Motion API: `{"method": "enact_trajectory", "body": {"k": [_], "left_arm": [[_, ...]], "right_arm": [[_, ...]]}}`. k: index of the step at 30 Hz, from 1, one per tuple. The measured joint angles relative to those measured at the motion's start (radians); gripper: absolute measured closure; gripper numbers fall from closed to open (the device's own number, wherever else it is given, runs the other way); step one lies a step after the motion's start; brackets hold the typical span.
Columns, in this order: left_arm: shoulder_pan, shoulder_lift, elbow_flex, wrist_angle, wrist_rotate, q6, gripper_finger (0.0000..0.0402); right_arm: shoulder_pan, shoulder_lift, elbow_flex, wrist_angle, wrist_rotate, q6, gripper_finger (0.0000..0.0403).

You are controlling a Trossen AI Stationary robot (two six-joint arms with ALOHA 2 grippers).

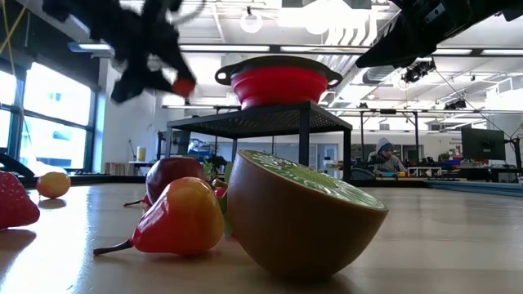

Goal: Pick & Place Fruit
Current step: Put the pear into the strainer bowl on the shelf

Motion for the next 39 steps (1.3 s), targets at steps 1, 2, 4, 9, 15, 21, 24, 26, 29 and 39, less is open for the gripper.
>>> {"method": "enact_trajectory", "body": {"k": [1,2,4,9,15,21,24,26,29,39], "left_arm": [[0.000,-0.023,0.016,0.001,0.002,0.000,0.0262],[0.000,-0.043,0.034,0.009,0.007,0.000,0.0262],[0.000,-0.088,0.068,0.005,0.009,0.001,0.0262],[0.000,-0.154,0.174,0.006,0.008,0.012,0.0262],[0.000,-0.135,0.334,0.012,-0.003,0.135,0.0262],[0.000,-0.084,0.532,-0.002,-0.016,0.281,0.0262],[0.000,-0.055,0.618,-0.039,-0.037,0.399,0.0262],[0.000,-0.030,0.652,-0.066,-0.080,0.451,0.0262],[0.010,0.018,0.677,-0.075,-0.116,0.536,0.0262],[0.248,0.190,0.693,-0.058,0.050,0.681,0.0262]], "right_arm": [[0.000,0.000,0.000,0.000,0.000,0.000,0.0401],[0.000,0.000,0.000,0.000,0.000,0.000,0.0401],[0.000,0.000,0.000,-0.003,0.000,0.000,0.0401],[0.000,0.000,0.000,-0.006,0.000,0.000,0.0401],[0.000,0.000,0.000,-0.008,0.000,0.000,0.0401],[0.000,0.000,0.000,-0.007,0.000,0.000,0.0401],[0.000,0.000,0.000,-0.007,0.000,0.000,0.0401],[0.000,0.000,0.000,-0.007,0.000,0.000,0.0401],[0.000,0.000,0.000,-0.007,0.000,0.000,0.0401],[0.000,0.000,0.000,-0.008,0.000,0.000,0.0401]]}}
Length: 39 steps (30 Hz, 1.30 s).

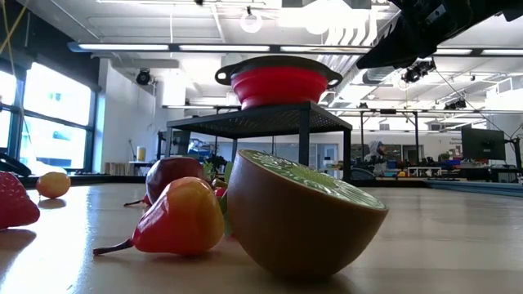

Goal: Pick & Place Fruit
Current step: Put the pear into the strainer bowl on the shelf

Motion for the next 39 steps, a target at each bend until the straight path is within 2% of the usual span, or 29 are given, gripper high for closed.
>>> {"method": "enact_trajectory", "body": {"k": [4,11,20,34,39], "left_arm": [[0.110,0.074,0.000,0.005,0.176,-0.002,0.0262],[0.189,0.202,0.000,0.012,0.319,0.007,0.0262],[0.197,0.300,0.000,0.011,0.328,0.055,0.0262],[0.197,0.316,0.000,0.004,0.323,0.061,0.0262],[0.197,0.316,0.000,-0.003,0.320,0.083,0.0234]], "right_arm": [[0.000,0.000,0.000,-0.001,0.000,0.000,0.0401],[0.000,0.000,0.000,-0.005,0.000,-0.001,0.0401],[0.000,0.000,0.000,-0.006,0.000,-0.005,0.0401],[0.000,0.000,0.000,-0.009,0.000,-0.005,0.0401],[0.000,0.000,0.000,-0.009,0.000,-0.004,0.0401]]}}
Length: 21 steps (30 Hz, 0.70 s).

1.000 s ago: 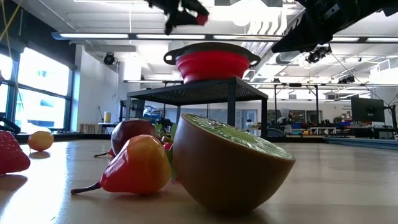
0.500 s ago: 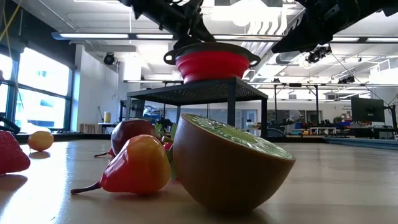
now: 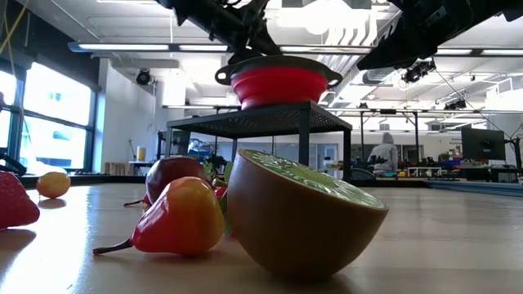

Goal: Pick & Place Fruit
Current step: Put the pear into the strainer bowl on the shelf

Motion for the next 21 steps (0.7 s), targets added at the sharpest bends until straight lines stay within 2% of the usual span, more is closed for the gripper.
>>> {"method": "enact_trajectory", "body": {"k": [5,9,21], "left_arm": [[0.000,0.000,0.000,0.008,0.000,0.000,0.0182],[0.000,0.000,0.000,0.008,0.000,-0.001,0.0158],[0.000,-0.006,-0.001,0.014,-0.019,0.027,0.0161]], "right_arm": [[0.000,0.000,0.000,0.000,0.000,0.000,0.0401],[0.000,0.000,0.000,0.000,0.000,0.001,0.0401],[0.000,0.000,0.000,0.000,-0.001,0.001,0.0401]]}}
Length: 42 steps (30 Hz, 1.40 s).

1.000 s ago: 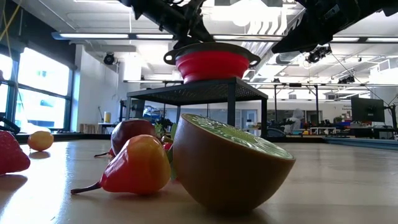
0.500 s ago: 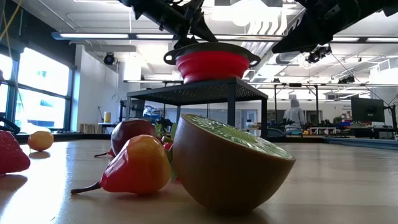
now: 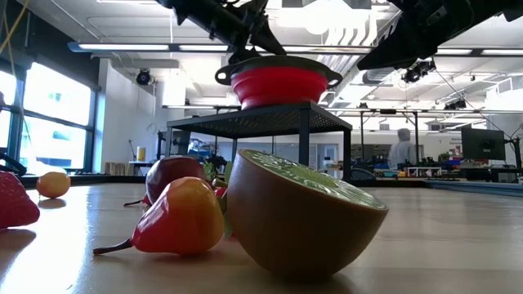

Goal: Pick & Place Fruit
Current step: Put the pear into the strainer bowl on the shelf

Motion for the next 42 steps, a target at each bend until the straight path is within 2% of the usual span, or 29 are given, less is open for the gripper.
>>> {"method": "enact_trajectory", "body": {"k": [5,15,20,26,31,37,42], "left_arm": [[-0.016,-0.034,0.000,-0.037,-0.038,0.050,0.0211],[-0.121,-0.154,-0.001,-0.257,-0.047,0.104,0.0332],[-0.207,-0.215,-0.001,-0.397,-0.156,0.106,0.0366],[-0.300,-0.267,-0.001,-0.670,-0.210,0.014,0.0385],[-0.381,-0.271,-0.052,-0.746,-0.244,-0.083,0.0387],[-0.441,-0.274,-0.173,-0.719,-0.252,-0.150,0.0388],[-0.458,-0.337,-0.331,-0.489,-0.247,-0.157,0.0388]], "right_arm": [[0.000,0.006,0.000,0.000,0.000,0.000,0.0401],[0.000,0.007,0.000,0.002,0.001,0.000,0.0401],[0.000,0.007,0.000,0.002,0.001,0.008,0.0401],[0.000,0.007,0.000,0.002,0.001,0.008,0.0401],[0.000,0.007,0.000,0.002,0.001,0.009,0.0401],[0.000,0.007,0.000,0.002,-0.001,0.026,0.0401],[0.000,0.007,0.000,0.002,-0.016,0.026,0.0401]]}}
